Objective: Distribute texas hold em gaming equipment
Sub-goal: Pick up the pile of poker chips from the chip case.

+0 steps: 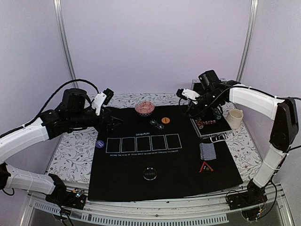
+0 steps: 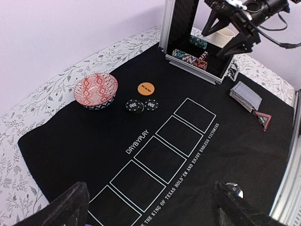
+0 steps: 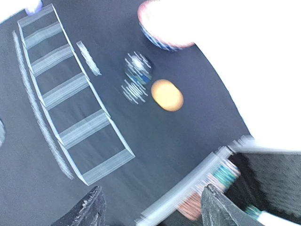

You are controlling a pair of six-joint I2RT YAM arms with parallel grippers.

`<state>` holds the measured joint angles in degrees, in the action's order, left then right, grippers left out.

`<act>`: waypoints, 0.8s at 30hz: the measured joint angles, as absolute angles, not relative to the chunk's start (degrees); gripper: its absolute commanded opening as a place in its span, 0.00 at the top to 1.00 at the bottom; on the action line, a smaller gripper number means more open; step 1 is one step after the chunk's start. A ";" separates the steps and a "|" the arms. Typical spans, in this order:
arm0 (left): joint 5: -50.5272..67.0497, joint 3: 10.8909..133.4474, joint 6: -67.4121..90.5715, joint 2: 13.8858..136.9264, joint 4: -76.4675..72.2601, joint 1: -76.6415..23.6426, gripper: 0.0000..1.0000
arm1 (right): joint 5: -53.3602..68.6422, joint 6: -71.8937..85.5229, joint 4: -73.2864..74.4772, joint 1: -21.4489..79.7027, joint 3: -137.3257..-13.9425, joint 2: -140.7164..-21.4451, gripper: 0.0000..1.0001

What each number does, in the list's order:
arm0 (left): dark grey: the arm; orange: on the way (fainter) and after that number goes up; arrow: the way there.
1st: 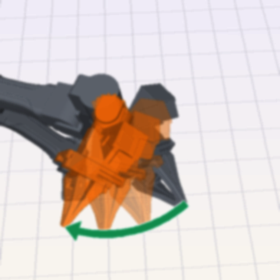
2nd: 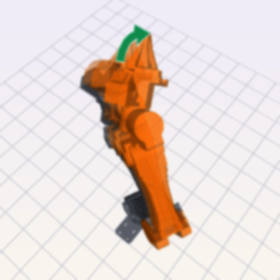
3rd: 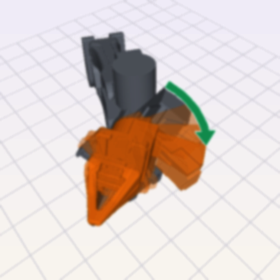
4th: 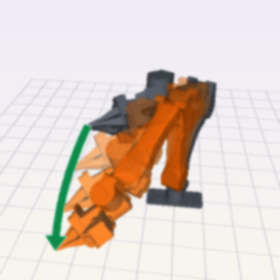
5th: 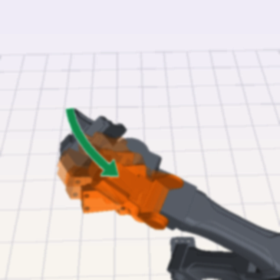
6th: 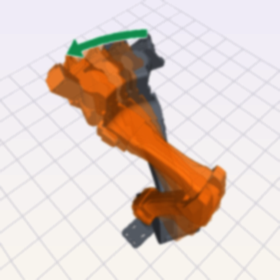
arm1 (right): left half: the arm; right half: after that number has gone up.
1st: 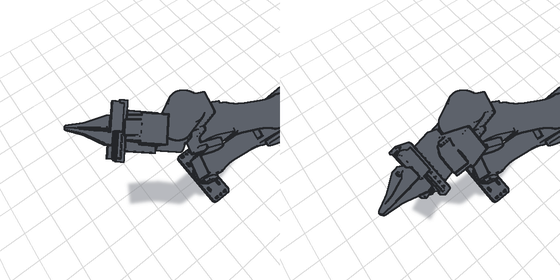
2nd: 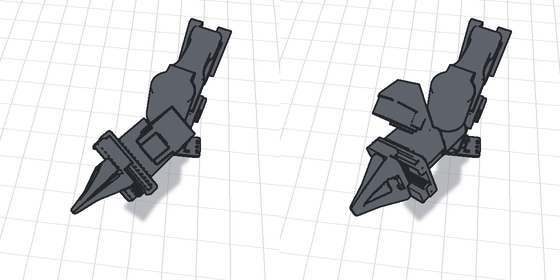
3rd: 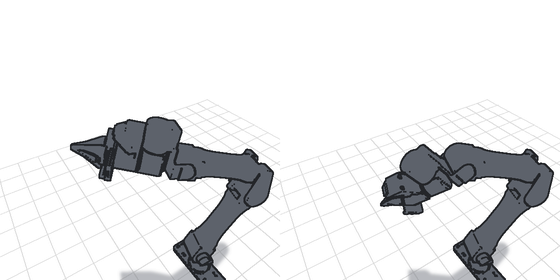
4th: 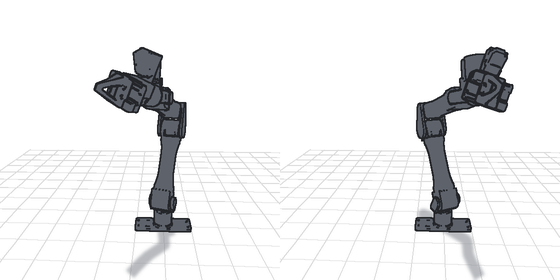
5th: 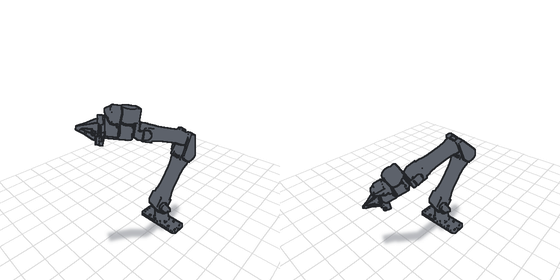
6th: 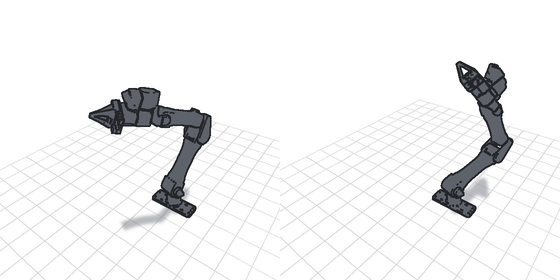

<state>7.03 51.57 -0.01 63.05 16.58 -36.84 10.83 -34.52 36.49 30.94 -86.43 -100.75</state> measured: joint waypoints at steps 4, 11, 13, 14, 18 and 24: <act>7.03 51.57 -0.01 63.07 16.56 -36.84 0.08 | 11.73 -48.97 36.91 24.36 -83.18 -100.12 0.29; 6.81 51.57 -0.23 63.68 16.56 -36.84 0.09 | 10.07 -68.34 41.15 19.64 -85.21 -107.26 0.30; 6.76 51.57 -0.43 64.07 16.56 -36.82 0.08 | 8.71 -72.23 41.21 19.00 -84.82 -108.92 0.32; 6.74 51.57 -0.47 64.25 16.56 -36.82 0.09 | 8.23 -73.47 41.21 18.90 -84.71 -109.38 0.33; 6.63 51.57 -0.58 65.23 16.56 -36.73 0.08 | 6.48 -78.46 40.49 18.61 -84.66 -111.44 0.42; 6.61 51.55 -0.67 66.24 16.56 -36.40 0.08 | 5.17 -81.17 37.63 18.68 -84.25 -113.25 0.47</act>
<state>6.61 51.55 -0.67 66.24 16.56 -36.40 5.17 -81.17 37.63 18.68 -84.25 -113.25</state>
